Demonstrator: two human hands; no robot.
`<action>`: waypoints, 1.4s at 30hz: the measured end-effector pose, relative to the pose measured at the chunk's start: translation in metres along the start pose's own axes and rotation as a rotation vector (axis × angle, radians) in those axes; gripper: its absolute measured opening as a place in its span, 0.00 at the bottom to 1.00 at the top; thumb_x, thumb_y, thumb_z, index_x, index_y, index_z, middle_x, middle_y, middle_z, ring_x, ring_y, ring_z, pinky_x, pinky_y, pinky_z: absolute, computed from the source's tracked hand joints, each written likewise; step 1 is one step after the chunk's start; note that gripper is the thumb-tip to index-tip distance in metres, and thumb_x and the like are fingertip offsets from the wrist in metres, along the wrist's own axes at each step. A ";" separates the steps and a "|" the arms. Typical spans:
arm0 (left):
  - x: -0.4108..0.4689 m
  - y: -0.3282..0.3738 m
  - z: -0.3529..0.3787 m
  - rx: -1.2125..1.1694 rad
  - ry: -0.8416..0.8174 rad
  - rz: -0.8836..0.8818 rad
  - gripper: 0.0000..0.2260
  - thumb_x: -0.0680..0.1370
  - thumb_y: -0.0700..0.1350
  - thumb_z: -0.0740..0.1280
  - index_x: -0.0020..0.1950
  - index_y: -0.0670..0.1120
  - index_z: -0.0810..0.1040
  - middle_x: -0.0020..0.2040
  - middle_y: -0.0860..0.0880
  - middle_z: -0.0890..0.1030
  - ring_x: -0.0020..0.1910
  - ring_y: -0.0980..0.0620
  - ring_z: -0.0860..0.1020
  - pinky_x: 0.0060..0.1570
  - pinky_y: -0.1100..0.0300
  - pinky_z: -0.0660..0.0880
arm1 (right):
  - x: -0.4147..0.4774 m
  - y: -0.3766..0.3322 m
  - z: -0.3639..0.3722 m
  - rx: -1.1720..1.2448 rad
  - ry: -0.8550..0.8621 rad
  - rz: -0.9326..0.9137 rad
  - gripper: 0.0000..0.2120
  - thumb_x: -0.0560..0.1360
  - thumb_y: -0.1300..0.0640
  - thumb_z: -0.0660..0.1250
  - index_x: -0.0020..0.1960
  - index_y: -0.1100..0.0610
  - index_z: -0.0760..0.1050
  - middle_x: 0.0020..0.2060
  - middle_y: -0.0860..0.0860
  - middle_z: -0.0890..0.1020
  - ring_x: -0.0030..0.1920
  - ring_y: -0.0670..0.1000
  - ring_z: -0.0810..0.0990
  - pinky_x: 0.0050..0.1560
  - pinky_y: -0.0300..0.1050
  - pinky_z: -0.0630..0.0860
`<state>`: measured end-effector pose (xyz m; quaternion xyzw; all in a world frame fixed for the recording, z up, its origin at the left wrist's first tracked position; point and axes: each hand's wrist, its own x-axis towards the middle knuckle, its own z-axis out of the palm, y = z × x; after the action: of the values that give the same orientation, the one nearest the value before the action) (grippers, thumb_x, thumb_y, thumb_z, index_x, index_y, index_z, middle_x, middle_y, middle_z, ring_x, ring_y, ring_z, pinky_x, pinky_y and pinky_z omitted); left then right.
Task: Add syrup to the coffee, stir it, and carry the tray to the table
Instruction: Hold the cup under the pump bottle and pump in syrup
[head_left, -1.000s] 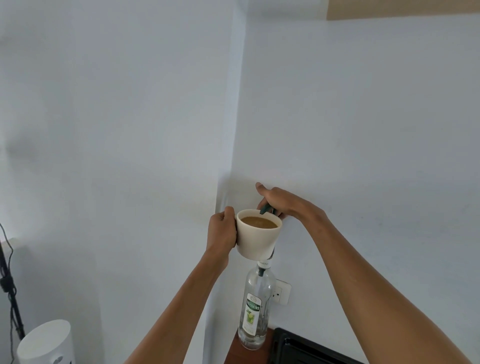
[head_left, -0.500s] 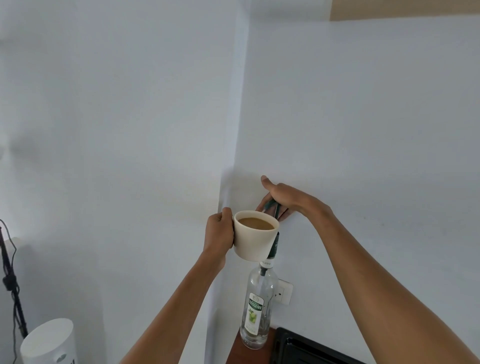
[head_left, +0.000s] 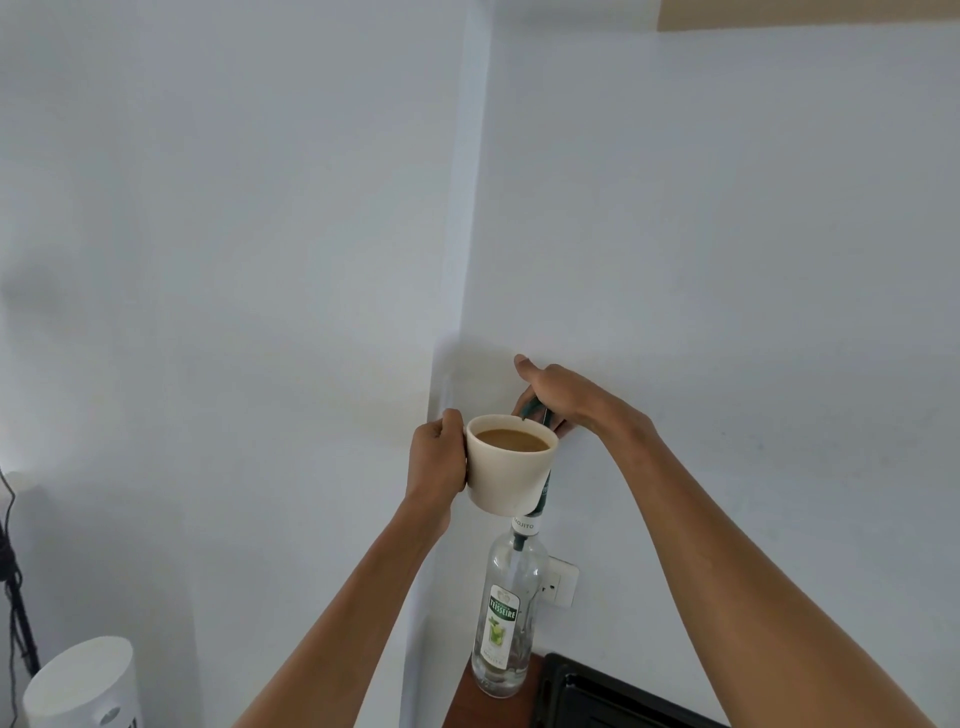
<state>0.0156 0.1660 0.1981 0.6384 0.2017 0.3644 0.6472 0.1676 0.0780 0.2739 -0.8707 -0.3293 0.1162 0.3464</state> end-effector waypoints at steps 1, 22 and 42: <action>0.000 0.000 0.001 0.000 -0.001 -0.002 0.17 0.80 0.44 0.55 0.31 0.48 0.62 0.28 0.49 0.64 0.25 0.54 0.61 0.23 0.63 0.58 | 0.001 0.001 0.000 0.000 0.000 -0.001 0.38 0.81 0.32 0.46 0.42 0.56 0.86 0.29 0.49 0.87 0.31 0.48 0.86 0.33 0.42 0.79; -0.005 0.000 0.001 -0.005 0.016 -0.009 0.17 0.79 0.44 0.55 0.30 0.48 0.60 0.27 0.50 0.62 0.25 0.54 0.60 0.24 0.61 0.57 | -0.010 0.001 -0.001 -0.012 0.043 0.017 0.34 0.82 0.35 0.48 0.41 0.57 0.83 0.28 0.50 0.86 0.33 0.52 0.87 0.32 0.42 0.79; -0.012 0.003 0.000 0.010 0.007 -0.023 0.15 0.80 0.44 0.54 0.33 0.46 0.65 0.28 0.48 0.65 0.26 0.54 0.63 0.24 0.62 0.60 | -0.041 -0.019 -0.017 0.002 0.071 -0.031 0.43 0.81 0.31 0.40 0.52 0.59 0.85 0.43 0.57 0.89 0.41 0.57 0.89 0.44 0.50 0.86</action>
<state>0.0073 0.1566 0.1987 0.6381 0.2133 0.3582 0.6473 0.1344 0.0526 0.2979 -0.8688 -0.3302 0.0800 0.3603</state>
